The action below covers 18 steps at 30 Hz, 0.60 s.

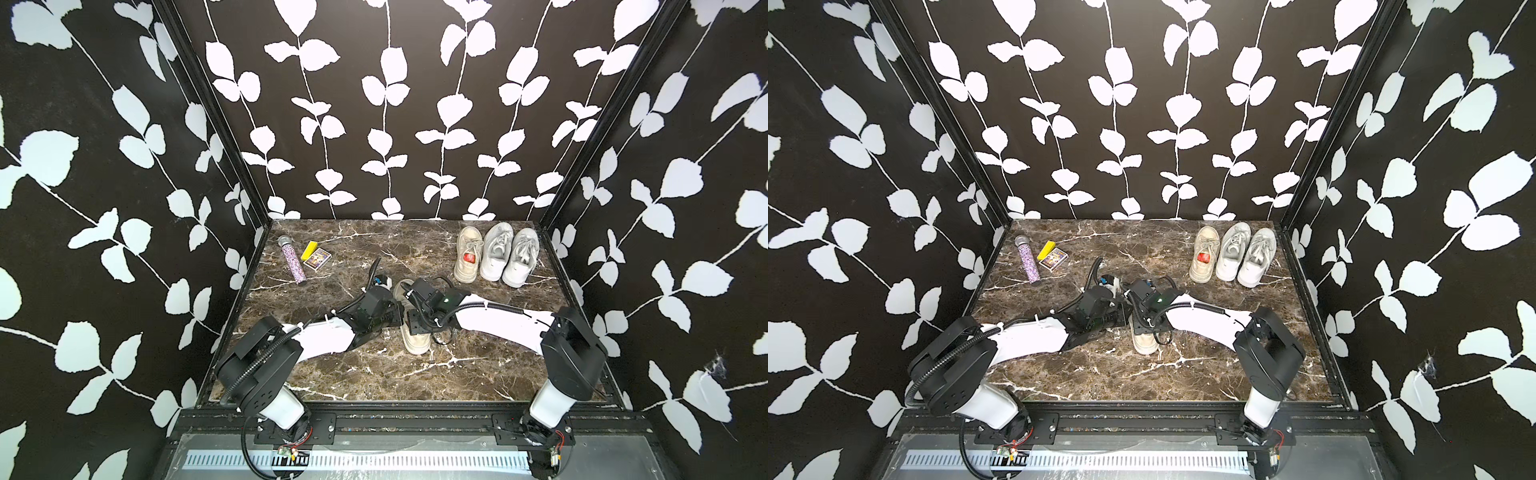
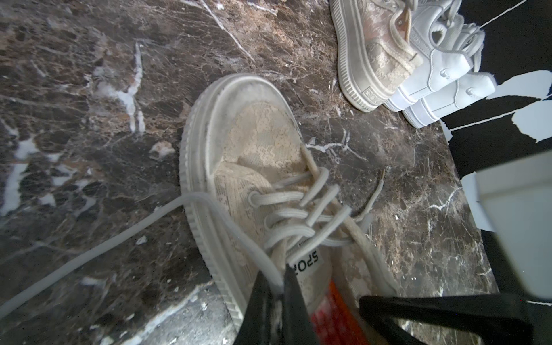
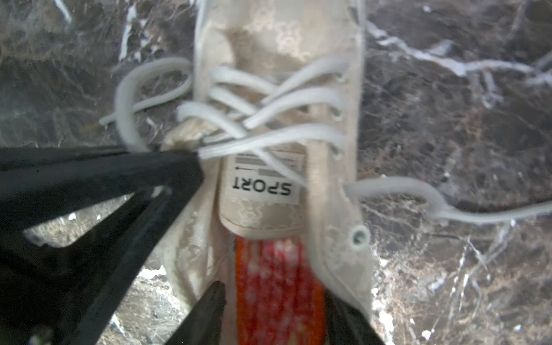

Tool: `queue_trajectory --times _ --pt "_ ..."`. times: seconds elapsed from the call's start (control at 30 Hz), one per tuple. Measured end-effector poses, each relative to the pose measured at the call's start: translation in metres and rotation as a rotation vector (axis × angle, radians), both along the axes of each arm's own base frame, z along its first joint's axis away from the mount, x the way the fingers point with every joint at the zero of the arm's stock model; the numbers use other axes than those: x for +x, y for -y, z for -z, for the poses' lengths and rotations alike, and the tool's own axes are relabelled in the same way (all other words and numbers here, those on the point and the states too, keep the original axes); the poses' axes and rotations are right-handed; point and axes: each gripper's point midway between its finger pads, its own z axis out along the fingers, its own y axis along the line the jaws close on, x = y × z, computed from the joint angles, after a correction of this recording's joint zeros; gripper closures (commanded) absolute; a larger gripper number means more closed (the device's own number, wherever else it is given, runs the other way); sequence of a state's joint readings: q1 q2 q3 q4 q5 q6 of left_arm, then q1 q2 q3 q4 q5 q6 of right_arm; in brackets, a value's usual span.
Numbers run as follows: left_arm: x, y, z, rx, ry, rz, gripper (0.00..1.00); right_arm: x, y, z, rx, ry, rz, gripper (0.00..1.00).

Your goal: Remove the insole from the shoe

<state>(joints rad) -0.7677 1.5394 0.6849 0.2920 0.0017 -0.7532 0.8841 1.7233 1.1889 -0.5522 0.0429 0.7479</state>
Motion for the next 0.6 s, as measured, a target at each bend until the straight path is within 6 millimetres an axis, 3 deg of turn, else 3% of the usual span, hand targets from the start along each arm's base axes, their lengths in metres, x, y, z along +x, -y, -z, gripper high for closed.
queue_trajectory --times 0.37,0.6 --pt "-0.001 -0.001 0.001 -0.007 0.003 -0.005 1.0 0.0 0.0 0.01 -0.075 -0.04 -0.024 0.37" --pt "-0.001 -0.002 0.001 -0.011 0.007 -0.008 1.0 0.003 0.003 0.018 -0.123 -0.033 -0.026 0.45"
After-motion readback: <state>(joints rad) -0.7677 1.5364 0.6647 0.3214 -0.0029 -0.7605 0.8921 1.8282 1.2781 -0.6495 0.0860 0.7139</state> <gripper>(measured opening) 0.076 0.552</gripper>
